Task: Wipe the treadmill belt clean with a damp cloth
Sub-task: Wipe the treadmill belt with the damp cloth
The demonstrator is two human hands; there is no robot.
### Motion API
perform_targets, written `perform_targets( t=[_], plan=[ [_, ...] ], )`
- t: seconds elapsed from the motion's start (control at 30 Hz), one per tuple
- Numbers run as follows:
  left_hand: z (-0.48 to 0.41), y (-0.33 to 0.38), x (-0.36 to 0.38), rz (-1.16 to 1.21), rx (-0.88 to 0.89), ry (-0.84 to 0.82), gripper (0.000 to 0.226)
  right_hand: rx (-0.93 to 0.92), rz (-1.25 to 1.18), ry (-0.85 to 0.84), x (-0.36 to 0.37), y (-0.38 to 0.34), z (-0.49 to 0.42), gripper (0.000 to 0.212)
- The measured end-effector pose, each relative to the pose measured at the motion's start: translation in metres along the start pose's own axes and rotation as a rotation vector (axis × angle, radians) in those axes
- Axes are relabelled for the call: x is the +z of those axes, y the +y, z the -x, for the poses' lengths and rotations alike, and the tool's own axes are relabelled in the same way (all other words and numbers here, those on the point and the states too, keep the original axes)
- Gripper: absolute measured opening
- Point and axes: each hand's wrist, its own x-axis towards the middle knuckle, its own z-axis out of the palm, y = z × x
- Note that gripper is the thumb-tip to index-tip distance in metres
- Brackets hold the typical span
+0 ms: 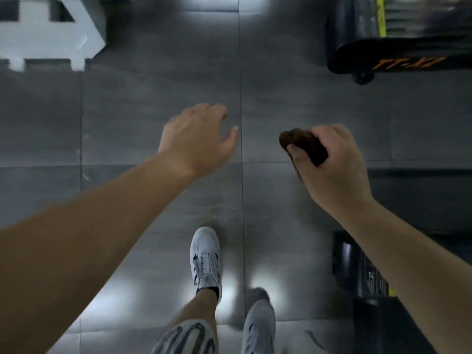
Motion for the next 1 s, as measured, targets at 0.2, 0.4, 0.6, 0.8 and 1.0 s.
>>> perform_targets(
  t=[0.2, 0.4, 0.6, 0.8, 1.0],
  plan=[
    [-0.124, 0.05, -0.018, -0.047, 0.062, -0.041, 0.047, 0.005, 0.03, 0.052, -0.028, 0.034, -0.102, 0.027],
    [-0.246, 0.111, -0.029, -0.071, 0.066, -0.004, 0.046, -0.025, 0.0, 0.012, -0.057, 0.092, -0.184, 0.029],
    [-0.351, 0.157, -0.04, -0.077, 0.037, 0.035, 0.046, -0.057, 0.013, -0.024, -0.104, 0.145, -0.265, 0.027],
    [-0.442, 0.187, -0.04, -0.062, 0.047, 0.05, 0.045, -0.046, 0.054, -0.04, -0.132, 0.189, -0.356, 0.031],
    [-0.548, 0.209, -0.03, -0.004, 0.021, 0.019, 0.045, -0.059, 0.06, 0.001, -0.138, 0.208, -0.477, 0.028]
  ],
)
